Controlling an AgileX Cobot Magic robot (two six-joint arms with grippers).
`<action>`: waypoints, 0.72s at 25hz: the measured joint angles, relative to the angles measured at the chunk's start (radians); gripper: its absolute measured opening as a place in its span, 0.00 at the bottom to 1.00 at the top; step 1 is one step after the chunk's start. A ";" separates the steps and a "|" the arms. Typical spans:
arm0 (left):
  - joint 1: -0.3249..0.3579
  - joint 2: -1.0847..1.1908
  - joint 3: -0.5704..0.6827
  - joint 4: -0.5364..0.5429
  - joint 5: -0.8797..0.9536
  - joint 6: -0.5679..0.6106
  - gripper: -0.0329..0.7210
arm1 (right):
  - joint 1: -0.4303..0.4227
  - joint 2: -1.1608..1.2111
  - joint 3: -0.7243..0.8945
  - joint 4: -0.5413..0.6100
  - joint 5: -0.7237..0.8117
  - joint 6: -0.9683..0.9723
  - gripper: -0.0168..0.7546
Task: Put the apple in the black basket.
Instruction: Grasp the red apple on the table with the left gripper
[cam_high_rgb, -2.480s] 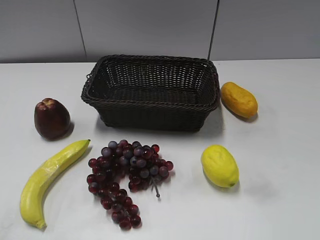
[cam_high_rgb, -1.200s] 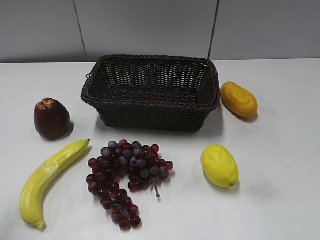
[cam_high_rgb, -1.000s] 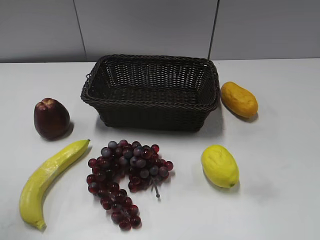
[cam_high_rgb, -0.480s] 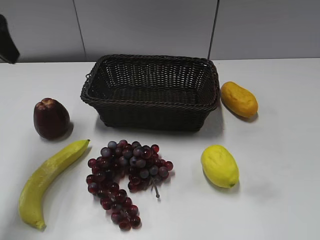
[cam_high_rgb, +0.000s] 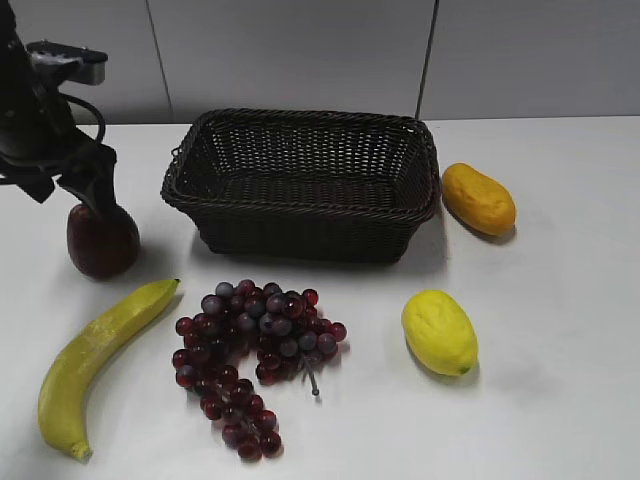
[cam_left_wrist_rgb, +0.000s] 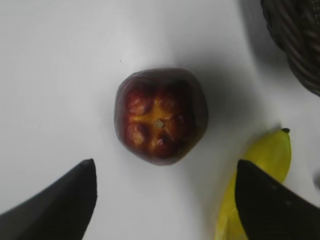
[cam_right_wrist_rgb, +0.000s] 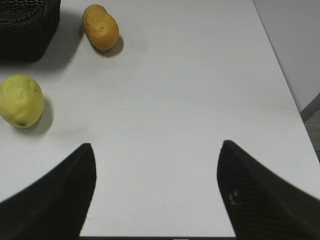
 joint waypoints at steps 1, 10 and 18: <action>0.000 0.014 0.000 -0.002 -0.014 0.000 0.92 | 0.000 0.000 0.000 0.000 0.000 0.000 0.76; 0.000 0.099 0.000 -0.020 -0.102 0.000 0.92 | 0.000 0.000 0.000 0.000 0.000 0.000 0.76; 0.000 0.111 -0.001 -0.019 -0.105 0.000 0.72 | 0.000 0.000 0.000 0.000 0.000 -0.001 0.76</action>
